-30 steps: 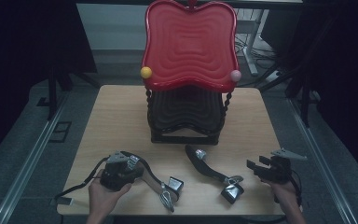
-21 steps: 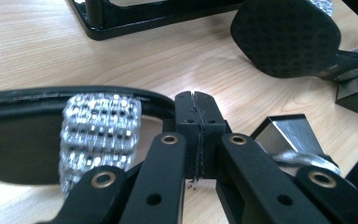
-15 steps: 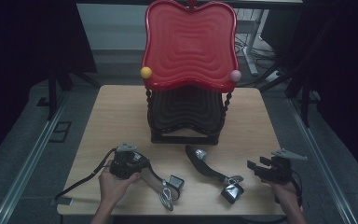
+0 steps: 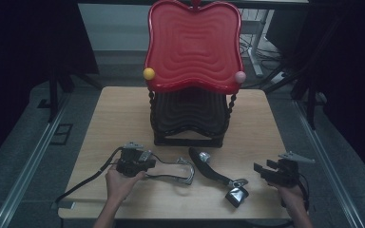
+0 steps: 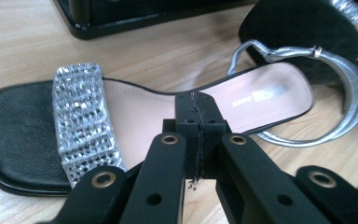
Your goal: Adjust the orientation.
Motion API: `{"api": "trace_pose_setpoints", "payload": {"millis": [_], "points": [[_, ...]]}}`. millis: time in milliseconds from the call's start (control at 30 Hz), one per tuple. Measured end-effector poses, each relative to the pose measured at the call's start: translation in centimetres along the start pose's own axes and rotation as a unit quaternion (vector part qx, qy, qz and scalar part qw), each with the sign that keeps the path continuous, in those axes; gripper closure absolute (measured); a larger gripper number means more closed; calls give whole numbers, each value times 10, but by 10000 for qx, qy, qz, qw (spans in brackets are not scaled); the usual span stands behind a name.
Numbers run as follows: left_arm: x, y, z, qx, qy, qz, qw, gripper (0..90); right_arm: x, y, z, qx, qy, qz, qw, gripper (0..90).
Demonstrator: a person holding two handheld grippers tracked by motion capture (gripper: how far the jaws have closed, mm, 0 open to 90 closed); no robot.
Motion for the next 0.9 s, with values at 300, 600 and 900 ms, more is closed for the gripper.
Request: {"api": "trace_pose_setpoints", "payload": {"millis": [300,600,900], "points": [[37,43,26,-301,-181,291,9990,895,-1,-1,2,10,-58,-26,10000,344],[45,47,81,-379,-533,-16,9979,895,-2,0,3,13,-97,-6,10000,344],[38,39,95,-424,-730,-163,9963,897,-2,-2,5,-16,-137,-12,9999,343]]}}
Point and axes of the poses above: each handheld gripper's, and its own axes: z roughly forward along the jaws, x roughly out of its top, y roughly to its right, the point moved 1 cm from there along z, roughly forward along the jaws, and after that the axes turned 6 degrees about -z, right-handed, at the moved point
